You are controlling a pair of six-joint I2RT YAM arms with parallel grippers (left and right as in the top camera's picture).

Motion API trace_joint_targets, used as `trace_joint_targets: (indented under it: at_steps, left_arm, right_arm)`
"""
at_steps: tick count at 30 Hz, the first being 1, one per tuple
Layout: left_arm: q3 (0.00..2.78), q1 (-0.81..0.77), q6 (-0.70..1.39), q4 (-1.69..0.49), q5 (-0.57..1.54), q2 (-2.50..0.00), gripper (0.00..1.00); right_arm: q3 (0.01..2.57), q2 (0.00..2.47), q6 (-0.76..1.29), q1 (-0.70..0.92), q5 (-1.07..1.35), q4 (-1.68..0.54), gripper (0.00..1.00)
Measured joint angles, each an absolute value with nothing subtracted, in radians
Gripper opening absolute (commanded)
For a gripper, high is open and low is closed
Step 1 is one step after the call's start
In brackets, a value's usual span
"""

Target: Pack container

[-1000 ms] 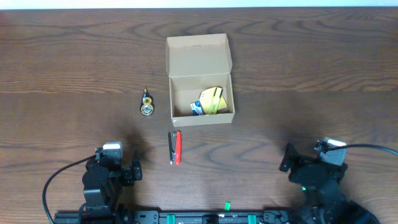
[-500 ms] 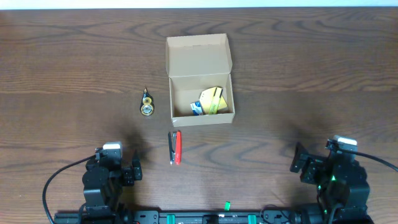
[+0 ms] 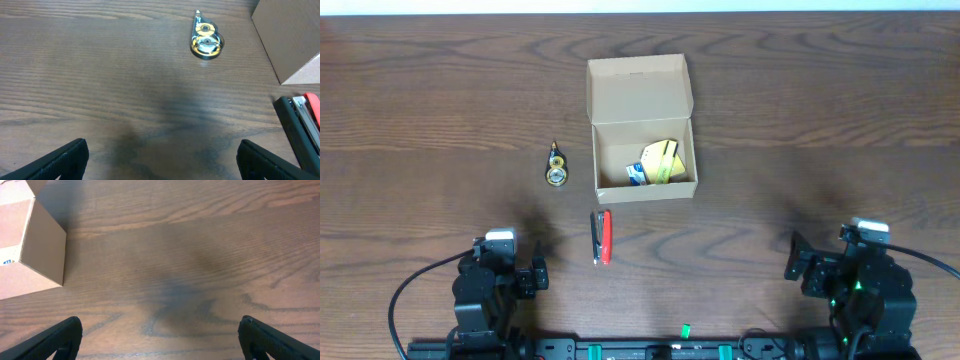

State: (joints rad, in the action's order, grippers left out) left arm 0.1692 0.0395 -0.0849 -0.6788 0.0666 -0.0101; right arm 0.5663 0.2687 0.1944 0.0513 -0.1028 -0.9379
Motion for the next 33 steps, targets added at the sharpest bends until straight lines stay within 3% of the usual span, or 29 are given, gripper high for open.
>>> trace_joint_targets:
  at_steps: [25, 33]
  left_arm:
    - [0.169, 0.039, -0.08, -0.672, 0.047, -0.01, 0.95]
    - [0.215, 0.039, 0.074, -0.634, 0.046, -0.057, 0.95]
  right_arm:
    - [0.566, 0.269, 0.193, 0.051, -0.101, -0.938, 0.99]
    - [0.566, 0.269, 0.193, 0.051, -0.1, -0.938, 0.99]
